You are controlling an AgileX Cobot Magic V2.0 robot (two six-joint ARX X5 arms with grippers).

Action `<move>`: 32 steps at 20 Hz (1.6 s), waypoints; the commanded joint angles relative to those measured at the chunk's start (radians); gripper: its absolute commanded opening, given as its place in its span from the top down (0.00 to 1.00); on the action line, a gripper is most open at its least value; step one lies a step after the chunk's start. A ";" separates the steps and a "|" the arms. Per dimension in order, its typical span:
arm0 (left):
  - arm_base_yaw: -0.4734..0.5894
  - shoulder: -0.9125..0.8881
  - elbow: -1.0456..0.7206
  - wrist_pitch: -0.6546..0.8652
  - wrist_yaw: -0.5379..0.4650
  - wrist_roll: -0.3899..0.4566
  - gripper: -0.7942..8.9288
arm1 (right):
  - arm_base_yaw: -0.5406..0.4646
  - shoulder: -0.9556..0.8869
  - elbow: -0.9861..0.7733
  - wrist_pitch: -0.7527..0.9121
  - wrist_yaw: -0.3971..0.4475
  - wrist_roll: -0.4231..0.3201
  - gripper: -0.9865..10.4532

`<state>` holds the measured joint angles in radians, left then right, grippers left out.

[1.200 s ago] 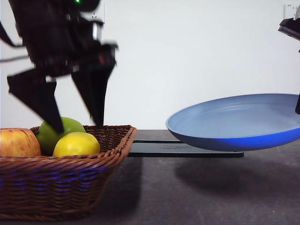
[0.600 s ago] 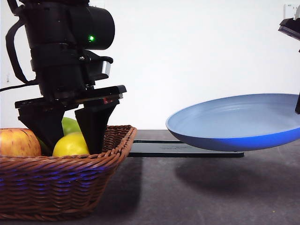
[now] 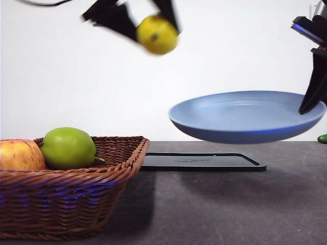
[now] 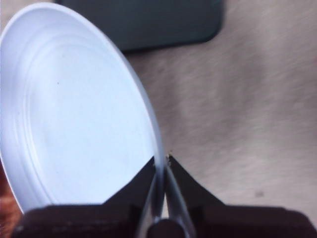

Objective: Take the lemon from the basket,put the lemon in the plate,hand out the plate

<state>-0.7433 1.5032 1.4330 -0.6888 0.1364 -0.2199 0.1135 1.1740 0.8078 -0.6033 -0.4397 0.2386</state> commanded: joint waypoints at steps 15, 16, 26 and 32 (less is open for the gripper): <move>-0.193 0.194 0.011 -0.042 -0.091 0.094 0.60 | 0.138 0.012 0.016 -0.027 -0.124 0.087 0.91; -0.193 0.194 0.011 -0.042 -0.090 0.094 0.59 | 0.138 0.012 0.016 -0.027 -0.143 0.097 0.91; -0.189 0.156 0.021 -0.081 -0.084 0.090 0.52 | 0.121 0.031 0.024 -0.010 -0.177 0.130 0.91; -0.187 0.012 0.104 -0.153 -0.091 0.094 0.52 | 0.044 0.202 0.129 -0.010 -0.153 0.102 0.91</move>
<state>-0.9230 1.5009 1.5227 -0.8352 0.0463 -0.1379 0.1577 1.3602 0.9104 -0.6292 -0.5835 0.3511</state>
